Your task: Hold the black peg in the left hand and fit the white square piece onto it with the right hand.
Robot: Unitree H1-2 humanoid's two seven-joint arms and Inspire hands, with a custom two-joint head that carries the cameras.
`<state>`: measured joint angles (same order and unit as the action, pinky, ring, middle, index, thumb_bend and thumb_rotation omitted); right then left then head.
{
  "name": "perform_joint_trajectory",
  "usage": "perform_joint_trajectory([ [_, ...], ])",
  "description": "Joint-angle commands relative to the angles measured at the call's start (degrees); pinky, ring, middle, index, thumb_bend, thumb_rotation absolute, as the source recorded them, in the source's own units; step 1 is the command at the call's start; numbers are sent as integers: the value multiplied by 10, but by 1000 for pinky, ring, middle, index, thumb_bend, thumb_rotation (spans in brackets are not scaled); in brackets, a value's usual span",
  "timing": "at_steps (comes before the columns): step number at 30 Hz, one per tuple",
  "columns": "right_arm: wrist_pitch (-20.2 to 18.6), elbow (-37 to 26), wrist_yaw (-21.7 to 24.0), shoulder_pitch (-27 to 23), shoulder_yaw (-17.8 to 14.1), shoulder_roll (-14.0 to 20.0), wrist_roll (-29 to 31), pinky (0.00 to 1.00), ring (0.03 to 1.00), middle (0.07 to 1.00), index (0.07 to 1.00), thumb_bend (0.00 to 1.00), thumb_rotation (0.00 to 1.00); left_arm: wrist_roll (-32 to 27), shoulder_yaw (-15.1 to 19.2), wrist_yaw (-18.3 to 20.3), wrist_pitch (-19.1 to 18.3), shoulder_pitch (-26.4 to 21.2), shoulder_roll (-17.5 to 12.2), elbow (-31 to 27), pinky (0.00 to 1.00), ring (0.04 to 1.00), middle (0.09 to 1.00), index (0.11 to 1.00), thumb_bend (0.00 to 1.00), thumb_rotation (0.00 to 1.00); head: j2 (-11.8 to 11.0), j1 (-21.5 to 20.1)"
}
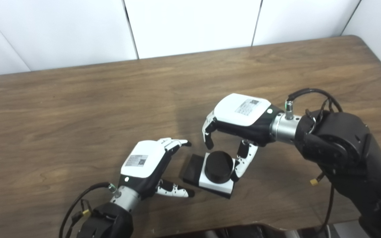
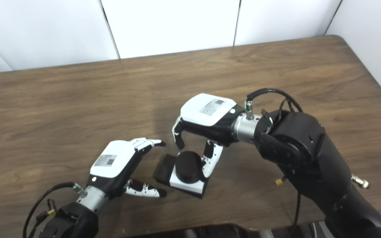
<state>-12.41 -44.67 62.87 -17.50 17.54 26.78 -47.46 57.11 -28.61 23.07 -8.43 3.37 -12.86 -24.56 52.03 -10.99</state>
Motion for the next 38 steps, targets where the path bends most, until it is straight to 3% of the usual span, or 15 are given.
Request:
perform_joint_trajectory([
  [1, 1, -16, -6, -16, -12, 0, 0, 777, 820, 749, 569, 1000, 326, 10, -2, 40, -15, 5, -9, 19, 868, 863, 850, 853, 1000, 349, 1, 0],
  [7, -1, -13, -13, -14, -16, -5, 2, 775, 824, 747, 567, 1000, 321, 4, 1, 50, -11, 3, -17, 21, 875, 868, 864, 880, 1000, 454, 0, 4],
  [12, -7, -11, -23, -17, -31, -10, 14, 754, 818, 742, 568, 1000, 294, -7, 10, 86, -24, -3, -27, 8, 911, 901, 896, 913, 1000, 493, -4, 12],
  [24, -24, -10, 0, -46, -54, 6, 25, 762, 834, 767, 674, 1000, 329, -55, 71, 155, -50, -17, -36, -55, 852, 918, 926, 948, 1000, 426, -14, 38],
  [29, -82, -18, 68, -81, -54, 26, 25, 803, 883, 823, 747, 1000, 401, -71, 101, 198, -80, -31, -45, -99, 798, 895, 926, 955, 1000, 416, -17, 43],
  [33, -129, -30, 81, -101, -59, 45, 48, 811, 901, 848, 781, 1000, 398, -89, 130, 208, -97, -37, -52, -125, 782, 893, 925, 950, 1000, 420, -18, 46],
  [38, -145, -25, 84, -99, -114, 42, 102, 796, 908, 866, 803, 1000, 406, -119, 173, 199, -128, -39, -52, -137, 753, 904, 932, 951, 1000, 437, -23, 49],
])
